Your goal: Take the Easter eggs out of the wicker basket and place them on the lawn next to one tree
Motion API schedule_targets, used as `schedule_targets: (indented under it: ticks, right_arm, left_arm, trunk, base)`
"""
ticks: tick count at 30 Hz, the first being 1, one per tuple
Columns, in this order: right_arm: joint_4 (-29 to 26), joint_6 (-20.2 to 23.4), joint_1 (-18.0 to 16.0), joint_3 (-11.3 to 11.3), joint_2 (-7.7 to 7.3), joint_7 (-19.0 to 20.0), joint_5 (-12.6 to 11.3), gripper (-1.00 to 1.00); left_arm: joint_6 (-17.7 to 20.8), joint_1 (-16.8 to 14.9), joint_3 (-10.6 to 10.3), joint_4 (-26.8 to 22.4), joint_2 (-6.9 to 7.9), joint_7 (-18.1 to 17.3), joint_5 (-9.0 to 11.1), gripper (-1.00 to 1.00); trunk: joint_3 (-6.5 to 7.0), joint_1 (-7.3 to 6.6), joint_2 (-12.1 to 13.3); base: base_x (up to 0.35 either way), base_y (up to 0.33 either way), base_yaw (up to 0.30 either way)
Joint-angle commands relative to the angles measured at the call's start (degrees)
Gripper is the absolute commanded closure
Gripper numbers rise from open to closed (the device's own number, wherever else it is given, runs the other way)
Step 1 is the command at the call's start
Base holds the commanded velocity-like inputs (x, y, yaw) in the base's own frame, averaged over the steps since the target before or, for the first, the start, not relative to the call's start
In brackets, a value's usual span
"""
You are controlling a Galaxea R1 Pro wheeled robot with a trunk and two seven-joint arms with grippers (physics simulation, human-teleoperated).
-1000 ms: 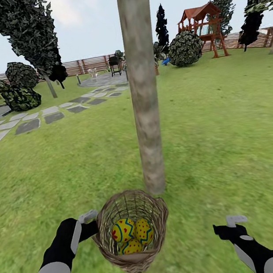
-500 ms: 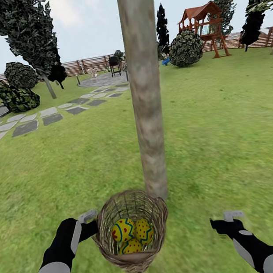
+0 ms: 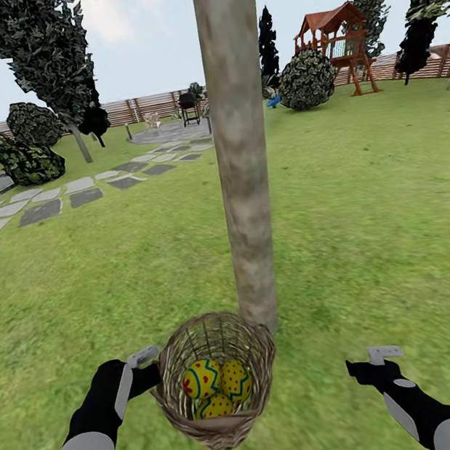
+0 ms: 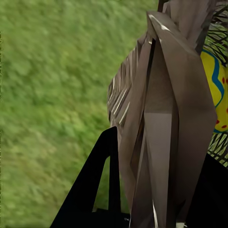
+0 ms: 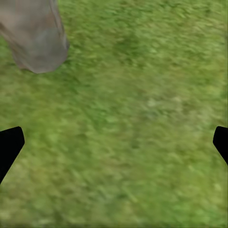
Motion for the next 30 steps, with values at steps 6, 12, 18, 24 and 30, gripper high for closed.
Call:
schedule_targets:
  ticks: [6, 12, 18, 24, 30]
  right_arm:
    - [0.08, -0.18, -0.05, -0.08, 0.01, -0.05, -0.22, -1.0]
    - [0.03, -0.19, -0.05, -0.1, -0.11, 0.47, -0.27, -1.0]
    - [-3.06, 8.89, -0.05, -1.64, -1.37, 19.21, -1.83, -1.0]
    - [-3.82, 10.13, -0.05, -3.23, -1.58, 21.82, -1.96, -1.0]
    - [-3.36, 9.75, -0.05, -3.33, -1.57, 21.42, -2.07, -1.0]
  left_arm:
    - [0.23, -0.05, 0.11, -0.06, -0.22, 0.01, 0.71, 1.0]
    - [0.19, -0.05, 0.11, -0.06, -0.24, 0.08, 0.69, 1.0]
    - [0.19, -0.05, 0.11, -0.03, -0.22, 0.08, 0.67, 1.0]
    - [0.19, -0.05, 0.11, 0.02, -0.18, 0.08, 0.62, 1.0]
    - [0.19, -0.05, 0.1, 0.03, -0.21, 0.08, 0.6, 1.0]
  trunk:
    - [-1.19, 1.35, -2.53]
    - [-2.27, 2.67, -4.93]
    - [-3.34, 3.98, -7.34]
    - [-4.42, 5.3, -9.75]
    - [-5.5, 6.62, -12.15]
  base:
    - [0.0, 0.0, 0.0]
    - [0.0, 0.0, 0.0]
    - [0.0, 0.0, 0.0]
    - [0.0, 0.0, 0.0]
    - [0.0, 0.0, 0.0]
